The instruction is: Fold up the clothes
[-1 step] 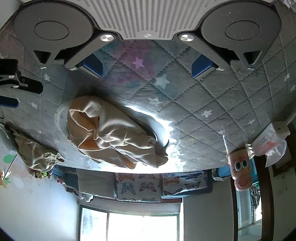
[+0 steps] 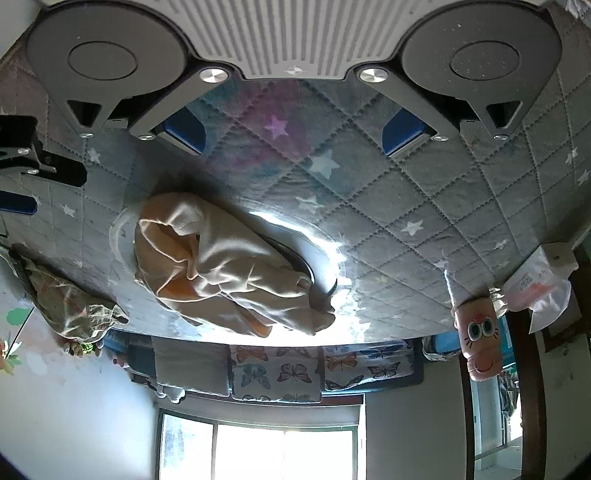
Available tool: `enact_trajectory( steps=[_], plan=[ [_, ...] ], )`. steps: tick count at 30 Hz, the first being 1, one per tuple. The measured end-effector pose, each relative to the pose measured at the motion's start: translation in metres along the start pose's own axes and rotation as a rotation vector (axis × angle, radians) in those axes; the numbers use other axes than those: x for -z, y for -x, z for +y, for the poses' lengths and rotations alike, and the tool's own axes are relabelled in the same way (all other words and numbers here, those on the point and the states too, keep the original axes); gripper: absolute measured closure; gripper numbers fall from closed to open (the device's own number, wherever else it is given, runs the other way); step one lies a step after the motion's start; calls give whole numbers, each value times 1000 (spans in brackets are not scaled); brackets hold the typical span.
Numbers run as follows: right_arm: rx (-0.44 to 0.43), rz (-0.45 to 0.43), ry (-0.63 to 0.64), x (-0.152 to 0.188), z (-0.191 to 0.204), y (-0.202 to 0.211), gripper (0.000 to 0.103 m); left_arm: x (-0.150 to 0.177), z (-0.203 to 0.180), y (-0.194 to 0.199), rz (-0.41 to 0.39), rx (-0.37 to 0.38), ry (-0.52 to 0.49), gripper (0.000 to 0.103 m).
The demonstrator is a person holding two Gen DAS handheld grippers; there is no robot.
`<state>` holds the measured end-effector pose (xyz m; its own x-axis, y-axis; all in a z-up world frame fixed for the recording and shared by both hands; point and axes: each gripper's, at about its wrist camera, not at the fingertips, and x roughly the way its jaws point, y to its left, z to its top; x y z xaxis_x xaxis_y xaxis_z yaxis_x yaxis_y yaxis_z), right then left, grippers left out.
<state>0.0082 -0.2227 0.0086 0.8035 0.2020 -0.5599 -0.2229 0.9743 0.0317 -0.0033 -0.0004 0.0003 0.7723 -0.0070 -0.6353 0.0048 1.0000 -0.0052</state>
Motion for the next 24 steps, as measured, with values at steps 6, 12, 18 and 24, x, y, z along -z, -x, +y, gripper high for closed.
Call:
enact_trajectory(
  steps=[6, 12, 18, 24],
  plan=[
    [-9, -26, 21, 3, 6, 7, 0, 9, -2, 13, -20, -8, 4, 0],
    [-19, -37, 26, 4, 11, 12, 0, 8, -3, 11, 32, -10, 36, 0],
    [-39, -48, 17, 5, 10, 14, 0, 10, -7, 13, 38, -10, 37, 0],
    [-40, -41, 12, 6, 12, 14, 0, 9, -14, 10, 41, -3, 28, 0]
  ],
)
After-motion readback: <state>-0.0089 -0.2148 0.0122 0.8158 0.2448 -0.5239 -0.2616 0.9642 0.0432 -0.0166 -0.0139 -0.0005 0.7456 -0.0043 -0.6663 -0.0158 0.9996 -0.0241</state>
